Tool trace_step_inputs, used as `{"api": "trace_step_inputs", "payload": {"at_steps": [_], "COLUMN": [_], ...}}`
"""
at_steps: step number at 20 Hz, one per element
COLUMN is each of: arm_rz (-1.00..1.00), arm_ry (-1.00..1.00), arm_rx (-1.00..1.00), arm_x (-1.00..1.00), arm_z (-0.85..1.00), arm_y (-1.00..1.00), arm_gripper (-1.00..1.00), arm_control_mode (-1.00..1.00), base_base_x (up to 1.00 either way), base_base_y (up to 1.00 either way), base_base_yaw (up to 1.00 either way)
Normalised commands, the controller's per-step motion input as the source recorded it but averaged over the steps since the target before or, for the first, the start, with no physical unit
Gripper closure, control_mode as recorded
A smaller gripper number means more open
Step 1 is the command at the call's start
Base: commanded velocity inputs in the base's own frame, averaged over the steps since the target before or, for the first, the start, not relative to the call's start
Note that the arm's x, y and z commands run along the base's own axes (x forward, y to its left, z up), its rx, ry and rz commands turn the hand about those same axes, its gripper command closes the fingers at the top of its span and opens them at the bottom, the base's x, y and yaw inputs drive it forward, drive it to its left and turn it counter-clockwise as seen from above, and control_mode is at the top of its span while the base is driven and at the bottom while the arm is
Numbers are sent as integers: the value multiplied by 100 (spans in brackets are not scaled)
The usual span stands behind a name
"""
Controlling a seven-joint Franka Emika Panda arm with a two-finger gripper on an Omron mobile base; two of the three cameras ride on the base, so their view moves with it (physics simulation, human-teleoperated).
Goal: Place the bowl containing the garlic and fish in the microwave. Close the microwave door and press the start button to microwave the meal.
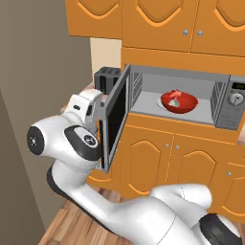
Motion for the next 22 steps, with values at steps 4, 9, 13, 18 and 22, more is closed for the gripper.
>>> {"api": "trace_step_inputs", "payload": {"at_steps": [4, 9, 13, 18, 22], "arm_rz": [-17, -18, -18, -12, -11], "arm_ry": [10, 7, 8, 8, 3], "arm_rx": [-24, -7, -9, -8, -4], "arm_x": [74, 63, 82, 72, 29], "arm_z": [-13, -9, -20, -26, -10], "arm_y": [33, 1, 15, 30, 17], "arm_gripper": [-100, -100, -100, -100, -100], "arm_control_mode": [-100, -100, -100, -100, -100], "base_base_x": [0, 0, 0, 0, 0], "base_base_y": [0, 0, 0, 0, 0], "base_base_yaw": [0, 0, 0, 0, 0]}}
